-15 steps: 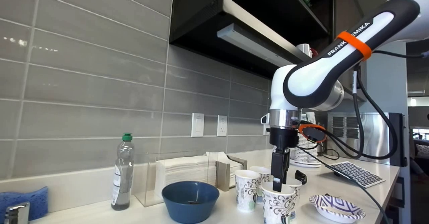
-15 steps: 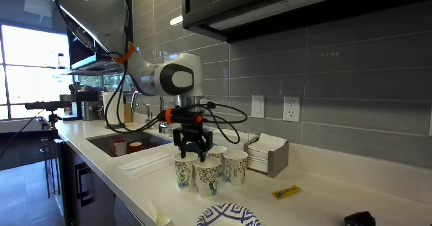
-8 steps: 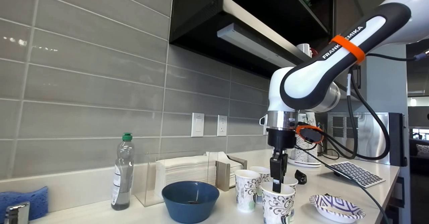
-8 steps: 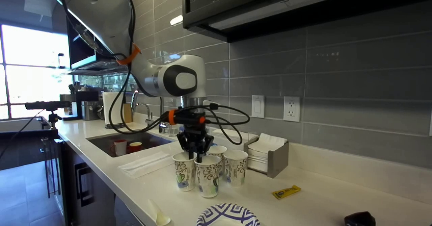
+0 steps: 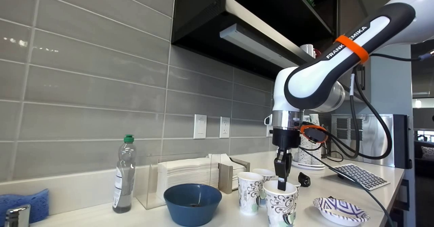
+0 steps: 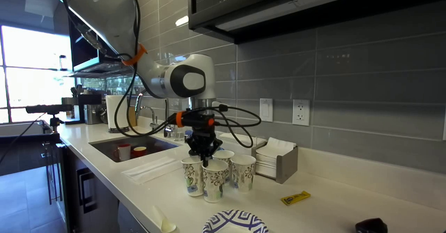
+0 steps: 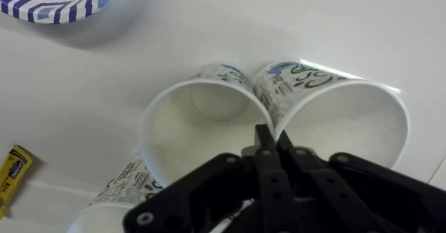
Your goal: Create two stacks using the four coffee cups on the left.
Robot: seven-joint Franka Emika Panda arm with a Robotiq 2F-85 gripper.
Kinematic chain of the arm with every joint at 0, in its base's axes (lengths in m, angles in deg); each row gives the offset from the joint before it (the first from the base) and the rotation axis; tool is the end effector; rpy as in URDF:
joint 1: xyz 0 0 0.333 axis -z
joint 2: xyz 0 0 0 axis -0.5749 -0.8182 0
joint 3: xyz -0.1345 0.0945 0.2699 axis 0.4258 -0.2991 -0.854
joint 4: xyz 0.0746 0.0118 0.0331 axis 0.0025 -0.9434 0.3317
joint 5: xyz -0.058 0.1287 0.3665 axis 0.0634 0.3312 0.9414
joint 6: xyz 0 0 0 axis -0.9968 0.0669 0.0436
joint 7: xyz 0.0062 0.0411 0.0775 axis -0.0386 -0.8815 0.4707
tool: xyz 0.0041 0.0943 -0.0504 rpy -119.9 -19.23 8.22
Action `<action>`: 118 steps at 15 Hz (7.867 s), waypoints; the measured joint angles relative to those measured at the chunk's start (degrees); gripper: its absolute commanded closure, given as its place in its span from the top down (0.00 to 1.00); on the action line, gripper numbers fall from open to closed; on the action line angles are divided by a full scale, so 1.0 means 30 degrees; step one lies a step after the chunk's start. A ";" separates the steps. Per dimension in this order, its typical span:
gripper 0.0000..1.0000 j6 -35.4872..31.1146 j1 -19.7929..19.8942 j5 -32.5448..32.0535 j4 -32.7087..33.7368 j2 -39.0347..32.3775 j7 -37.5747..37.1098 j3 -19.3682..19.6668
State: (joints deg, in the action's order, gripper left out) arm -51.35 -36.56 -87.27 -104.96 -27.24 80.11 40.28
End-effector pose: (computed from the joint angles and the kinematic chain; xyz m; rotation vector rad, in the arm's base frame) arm 0.5014 0.0067 0.3704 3.1024 0.4302 0.0841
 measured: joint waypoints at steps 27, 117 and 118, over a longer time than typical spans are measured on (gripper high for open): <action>0.01 0.5570 -0.0051 -0.1611 0.6688 0.0851 0.2517 0.0290; 0.64 0.6157 0.0486 0.0735 1.0169 -0.3348 0.1151 0.0485; 0.71 0.6157 0.0486 0.0735 1.0169 -0.3348 0.1152 0.0485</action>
State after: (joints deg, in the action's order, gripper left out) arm -32.87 -35.10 -85.06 -74.45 -37.28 83.57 41.73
